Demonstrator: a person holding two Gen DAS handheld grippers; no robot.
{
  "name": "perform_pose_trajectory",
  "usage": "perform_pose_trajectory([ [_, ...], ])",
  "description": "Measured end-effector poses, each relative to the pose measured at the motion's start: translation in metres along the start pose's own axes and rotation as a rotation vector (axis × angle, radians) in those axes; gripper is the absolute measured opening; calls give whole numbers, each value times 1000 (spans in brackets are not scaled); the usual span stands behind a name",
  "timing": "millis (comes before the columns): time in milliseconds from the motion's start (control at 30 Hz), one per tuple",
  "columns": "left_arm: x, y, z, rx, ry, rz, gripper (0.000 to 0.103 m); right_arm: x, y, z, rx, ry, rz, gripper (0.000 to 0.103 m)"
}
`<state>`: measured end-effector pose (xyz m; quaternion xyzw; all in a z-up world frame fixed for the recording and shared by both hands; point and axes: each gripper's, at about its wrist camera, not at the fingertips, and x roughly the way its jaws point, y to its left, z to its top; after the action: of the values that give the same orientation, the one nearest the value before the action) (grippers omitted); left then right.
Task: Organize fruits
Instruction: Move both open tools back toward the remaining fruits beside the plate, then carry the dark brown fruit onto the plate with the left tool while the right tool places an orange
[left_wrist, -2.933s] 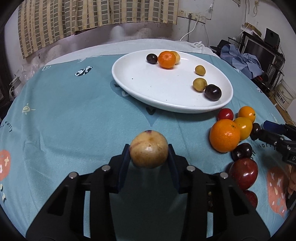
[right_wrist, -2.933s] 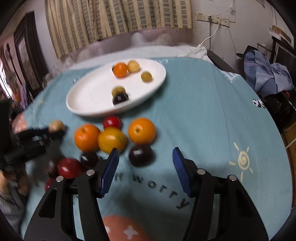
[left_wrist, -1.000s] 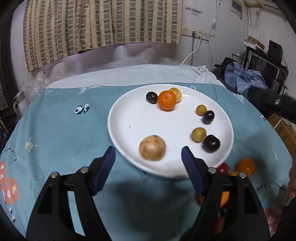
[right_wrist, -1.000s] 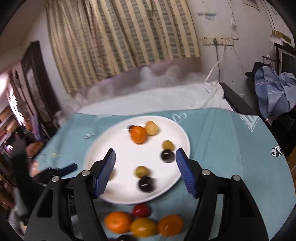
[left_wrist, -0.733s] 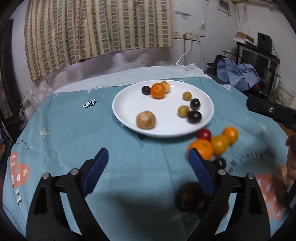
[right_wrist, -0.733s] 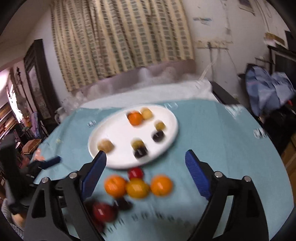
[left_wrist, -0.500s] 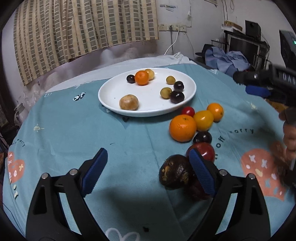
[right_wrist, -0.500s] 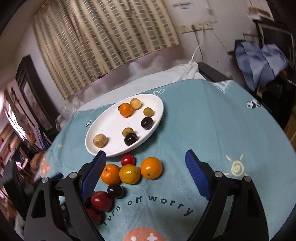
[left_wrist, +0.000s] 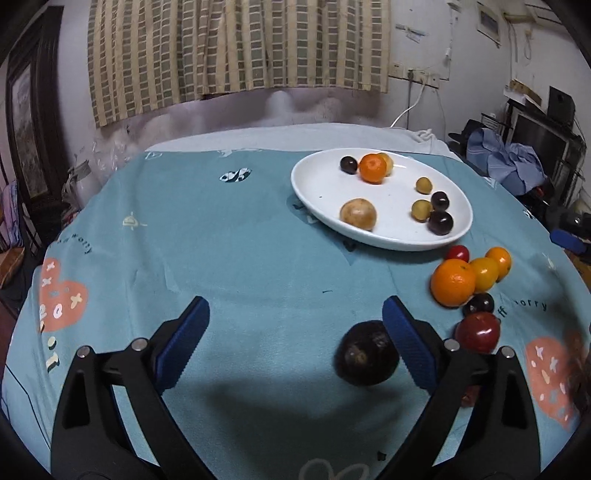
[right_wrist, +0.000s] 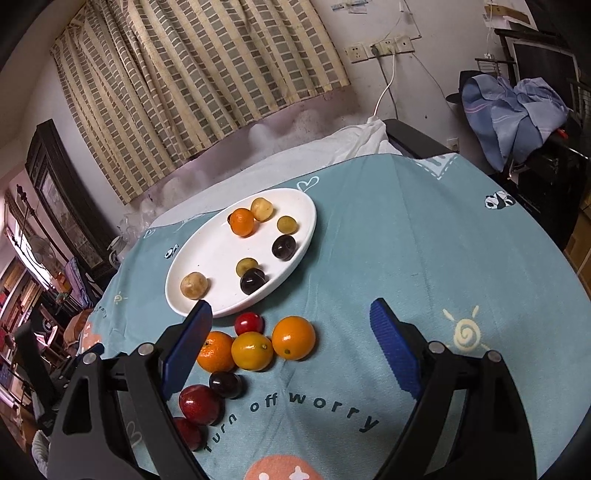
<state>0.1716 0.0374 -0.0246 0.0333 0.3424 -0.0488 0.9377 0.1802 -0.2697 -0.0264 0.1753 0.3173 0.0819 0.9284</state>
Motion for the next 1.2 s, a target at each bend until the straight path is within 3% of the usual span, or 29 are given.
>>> perform_pose_trajectory([
  [300,9,-47,-16,184,31,-35,96,3,0,-2,-9,6,-9,87],
  [467,20,-57,-21,228,65,-38,87,6,1,-2,-18,15,-14,87],
  [533,24,-56,-20,225,83,-49,79,6,2,-3,-23,16,-16,87],
  [667,32,-51,-19,199,118,-71,72,8,3,-5,-31,20,-21,87],
  [833,41,-48,-20,169,171,-163,46,14,5,-8,-49,38,-37,87],
  [967,38,-43,-19,150,152,-148,46,19,6,-10,-67,50,-53,87],
  [1100,37,-20,-10,79,124,-67,45,27,7,-14,-101,72,-76,87],
  [1200,40,-12,-8,40,137,-63,45,38,8,-20,-123,106,-77,76],
])
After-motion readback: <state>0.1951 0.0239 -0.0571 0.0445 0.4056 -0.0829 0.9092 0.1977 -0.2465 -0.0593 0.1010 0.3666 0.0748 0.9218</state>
